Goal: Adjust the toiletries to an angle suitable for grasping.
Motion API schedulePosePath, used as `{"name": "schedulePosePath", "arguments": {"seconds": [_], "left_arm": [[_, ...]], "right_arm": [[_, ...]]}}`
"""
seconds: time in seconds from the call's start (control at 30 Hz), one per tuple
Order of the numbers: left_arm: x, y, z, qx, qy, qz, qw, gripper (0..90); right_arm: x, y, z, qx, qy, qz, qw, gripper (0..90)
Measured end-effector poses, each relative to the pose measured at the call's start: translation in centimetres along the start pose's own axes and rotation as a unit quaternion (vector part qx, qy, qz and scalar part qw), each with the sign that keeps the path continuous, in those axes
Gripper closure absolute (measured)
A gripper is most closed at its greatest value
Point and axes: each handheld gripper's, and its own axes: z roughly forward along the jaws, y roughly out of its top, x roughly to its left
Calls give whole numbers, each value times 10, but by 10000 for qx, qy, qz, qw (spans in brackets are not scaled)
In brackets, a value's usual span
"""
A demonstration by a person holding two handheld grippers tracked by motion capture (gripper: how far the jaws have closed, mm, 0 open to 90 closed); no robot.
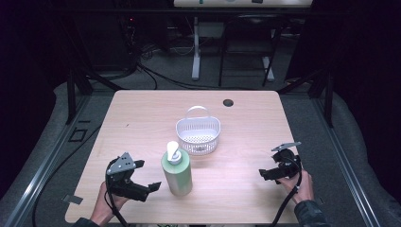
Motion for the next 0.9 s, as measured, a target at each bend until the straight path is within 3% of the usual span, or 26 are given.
{"name": "schedulePosePath", "arguments": {"seconds": [0.23,0.3,0.5,0.63,0.77,0.9], "left_arm": [[-2,6,-2,-57,-17,51,10000,0],[-3,9,-3,-51,56,153,9999,0],[-2,20,-6,-123,138,125,9998,0],[-10,29,2,-140,27,265,9995,0],[-13,29,9,-250,-74,185,9995,0],[-18,34,19,-319,-161,347,9988,0]], "right_arm": [[0,-1,0,3,8,42,10000,16],[-1,0,1,12,14,-1,10000,17],[1,0,1,19,16,-9,10000,18],[1,0,1,24,15,-17,10000,18],[0,0,1,27,41,-8,10000,18],[0,1,2,42,40,-24,10000,18]]}}
